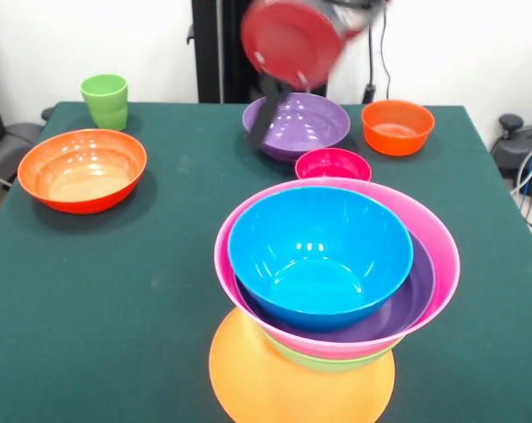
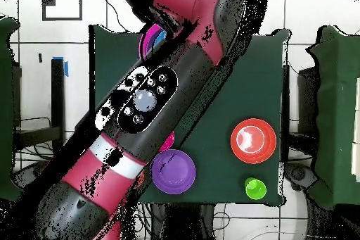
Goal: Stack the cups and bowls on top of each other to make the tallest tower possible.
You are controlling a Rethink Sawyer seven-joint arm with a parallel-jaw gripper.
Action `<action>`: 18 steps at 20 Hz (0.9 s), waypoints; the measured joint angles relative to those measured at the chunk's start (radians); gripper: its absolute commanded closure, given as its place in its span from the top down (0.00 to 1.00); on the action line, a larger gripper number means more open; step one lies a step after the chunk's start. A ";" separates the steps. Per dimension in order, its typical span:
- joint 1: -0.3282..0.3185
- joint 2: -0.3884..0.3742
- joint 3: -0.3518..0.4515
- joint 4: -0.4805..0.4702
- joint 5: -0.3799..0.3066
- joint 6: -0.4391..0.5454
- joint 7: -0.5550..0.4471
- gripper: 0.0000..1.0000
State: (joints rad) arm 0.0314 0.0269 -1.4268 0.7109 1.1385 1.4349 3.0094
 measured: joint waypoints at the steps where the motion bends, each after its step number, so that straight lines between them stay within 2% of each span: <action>1: 0.008 -0.015 0.019 0.024 -0.025 -0.017 -0.012 1.00; 4: 0.023 -0.055 0.069 0.082 -0.088 -0.065 -0.055 1.00; 6: 0.031 -0.099 0.123 0.142 -0.157 -0.122 -0.122 1.00; 12: 0.032 -0.167 0.212 0.233 -0.260 -0.213 -0.250 1.00; 13: 0.032 -0.191 0.246 0.267 -0.300 -0.246 -0.298 1.00; 18: 0.032 -0.242 0.317 0.339 -0.374 -0.327 -0.387 1.00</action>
State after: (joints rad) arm 0.0632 -0.2152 -1.1097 1.0499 0.7646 1.1081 2.6229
